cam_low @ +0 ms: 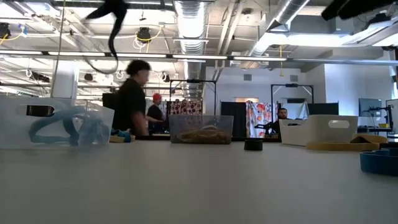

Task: Sort rubber bands into baskets
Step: Put the blue rubber band into the transparent bin

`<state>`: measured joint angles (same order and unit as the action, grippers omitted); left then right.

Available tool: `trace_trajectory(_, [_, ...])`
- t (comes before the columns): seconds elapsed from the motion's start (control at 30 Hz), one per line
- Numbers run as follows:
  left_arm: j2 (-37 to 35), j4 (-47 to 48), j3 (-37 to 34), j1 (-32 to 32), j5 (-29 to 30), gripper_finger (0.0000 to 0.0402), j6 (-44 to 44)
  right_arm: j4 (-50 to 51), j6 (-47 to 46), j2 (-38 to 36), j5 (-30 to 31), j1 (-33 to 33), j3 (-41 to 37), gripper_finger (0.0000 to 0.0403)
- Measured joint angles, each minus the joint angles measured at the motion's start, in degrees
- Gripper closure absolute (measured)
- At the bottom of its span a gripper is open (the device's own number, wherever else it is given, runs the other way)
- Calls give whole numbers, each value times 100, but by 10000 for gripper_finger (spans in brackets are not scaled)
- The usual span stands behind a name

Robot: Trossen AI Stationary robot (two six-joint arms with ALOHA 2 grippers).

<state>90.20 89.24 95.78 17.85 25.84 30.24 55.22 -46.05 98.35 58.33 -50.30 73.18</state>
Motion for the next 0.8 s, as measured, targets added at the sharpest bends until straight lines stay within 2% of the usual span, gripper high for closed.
trace_trajectory(0.23, [-1276, -1013, -2170, -205, -123, 401, 353, -125, -109, 0, 0, 7, -158, 117])
trace_trajectory(0.4, [-2038, -1839, -3404, -419, -270, 401, 391, -180, -25, 0, 7, 29, -158, 117])
trace_trajectory(0.63, [-2742, -2650, -4574, -862, -276, 401, 350, -218, -17, 0, 13, 63, -161, 117])
trace_trajectory(0.8, [-2881, -3114, -5176, -1177, -459, 396, 379, -266, -15, 0, 14, 61, -161, 117])
